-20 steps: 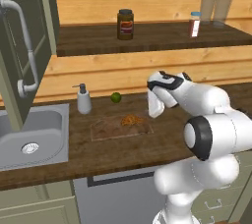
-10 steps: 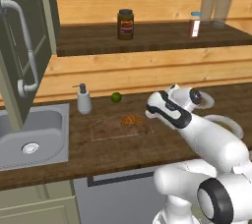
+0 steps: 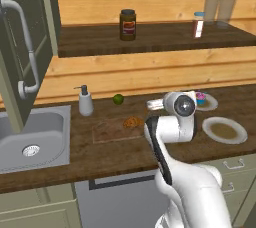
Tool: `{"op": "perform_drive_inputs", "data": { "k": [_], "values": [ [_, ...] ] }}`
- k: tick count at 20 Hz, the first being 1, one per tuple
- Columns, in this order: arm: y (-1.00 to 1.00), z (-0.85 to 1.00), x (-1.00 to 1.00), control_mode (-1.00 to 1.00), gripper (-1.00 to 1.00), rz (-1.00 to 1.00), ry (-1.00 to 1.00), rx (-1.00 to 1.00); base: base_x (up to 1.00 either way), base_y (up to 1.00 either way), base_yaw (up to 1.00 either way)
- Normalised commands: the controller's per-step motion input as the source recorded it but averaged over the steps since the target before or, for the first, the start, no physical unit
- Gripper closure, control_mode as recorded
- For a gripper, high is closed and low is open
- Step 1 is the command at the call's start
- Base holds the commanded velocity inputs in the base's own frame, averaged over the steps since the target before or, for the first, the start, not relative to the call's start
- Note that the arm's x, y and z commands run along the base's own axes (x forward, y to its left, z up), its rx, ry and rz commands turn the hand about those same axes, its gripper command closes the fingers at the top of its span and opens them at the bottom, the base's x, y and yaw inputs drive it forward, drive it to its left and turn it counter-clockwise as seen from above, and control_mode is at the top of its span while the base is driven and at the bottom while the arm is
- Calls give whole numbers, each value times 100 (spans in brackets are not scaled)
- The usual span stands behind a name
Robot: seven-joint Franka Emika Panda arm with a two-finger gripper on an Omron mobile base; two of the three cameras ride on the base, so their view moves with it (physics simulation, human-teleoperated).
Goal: From the different types of pastries on the counter, select a croissant and place it on the cutting board. Then retrieve a jar of jam from the cabinet and place it alongside the croissant on the cutting board.
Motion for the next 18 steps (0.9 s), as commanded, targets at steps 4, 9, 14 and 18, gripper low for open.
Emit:
{"op": "perform_drive_inputs", "data": {
  "k": [4, 9, 14, 18],
  "values": [
    [-8, 78, -81, -100, -100, -54, 3, 28, 0, 0, 0],
    [-9, 77, -74, -100, -100, -39, 0, 26, 0, 0, 0],
    [2, 90, -85, -100, -100, -11, -10, 12, 0, 0, 0],
    [0, 68, -100, -100, -100, 7, -9, 9, 0, 0, 0]
  ]
}}
